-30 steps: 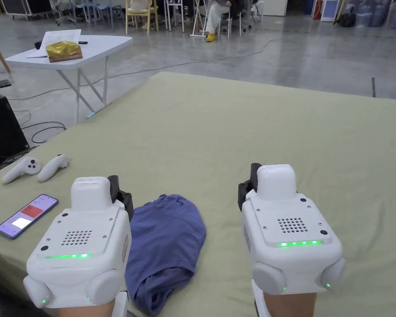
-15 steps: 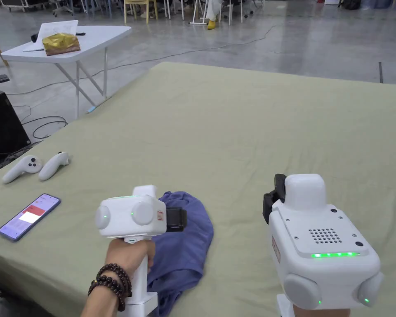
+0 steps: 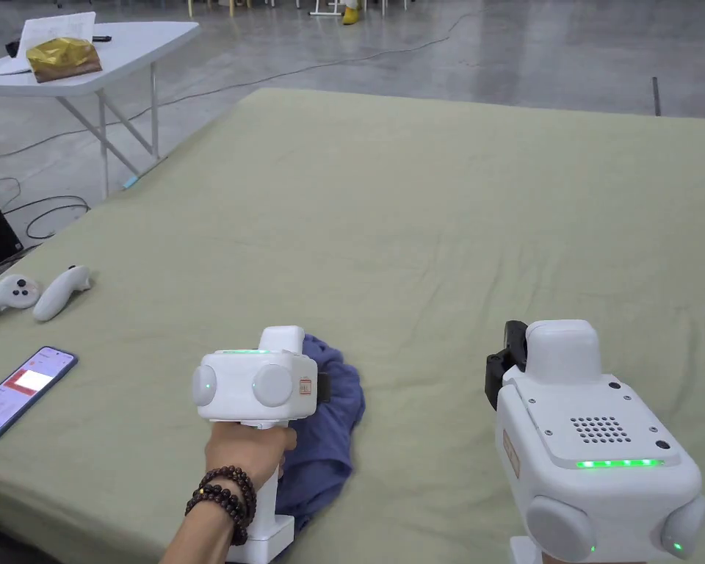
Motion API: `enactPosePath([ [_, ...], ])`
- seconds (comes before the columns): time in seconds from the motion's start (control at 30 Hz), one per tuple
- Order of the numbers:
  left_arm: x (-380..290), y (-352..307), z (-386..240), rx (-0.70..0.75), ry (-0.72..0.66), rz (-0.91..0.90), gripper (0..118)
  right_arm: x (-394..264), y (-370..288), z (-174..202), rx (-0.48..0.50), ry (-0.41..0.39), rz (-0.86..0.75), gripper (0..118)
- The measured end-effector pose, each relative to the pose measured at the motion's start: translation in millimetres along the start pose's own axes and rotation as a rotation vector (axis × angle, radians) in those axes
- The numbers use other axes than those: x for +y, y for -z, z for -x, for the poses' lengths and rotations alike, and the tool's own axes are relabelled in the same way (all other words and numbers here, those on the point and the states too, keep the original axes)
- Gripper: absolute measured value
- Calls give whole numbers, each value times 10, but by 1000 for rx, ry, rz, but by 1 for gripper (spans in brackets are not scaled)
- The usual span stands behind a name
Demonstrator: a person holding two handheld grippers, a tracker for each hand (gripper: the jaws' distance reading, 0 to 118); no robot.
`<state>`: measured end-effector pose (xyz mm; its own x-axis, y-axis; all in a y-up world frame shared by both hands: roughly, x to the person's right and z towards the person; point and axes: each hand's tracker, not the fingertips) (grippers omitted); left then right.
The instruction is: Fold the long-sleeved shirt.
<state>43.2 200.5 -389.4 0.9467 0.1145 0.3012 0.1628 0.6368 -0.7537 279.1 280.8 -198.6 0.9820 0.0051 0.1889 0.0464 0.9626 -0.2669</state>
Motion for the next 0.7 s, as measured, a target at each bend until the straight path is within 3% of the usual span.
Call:
enactPosePath([
  [0.13,204,-290,-369,-134,56,-94,14,27,-83,-185,-40,26,-11,3],
  [0.27,484,-465,-1115,-276,156,-147,14,73,-246,-509,-106,59,-33,3],
  [0.47,582,-161,-2741,-502,295,-98,14,99,-610,-1249,-272,106,-59,3],
  [0.7,129,430,-4874,-707,472,59,14,-83,-1129,-2219,-520,158,-40,3],
])
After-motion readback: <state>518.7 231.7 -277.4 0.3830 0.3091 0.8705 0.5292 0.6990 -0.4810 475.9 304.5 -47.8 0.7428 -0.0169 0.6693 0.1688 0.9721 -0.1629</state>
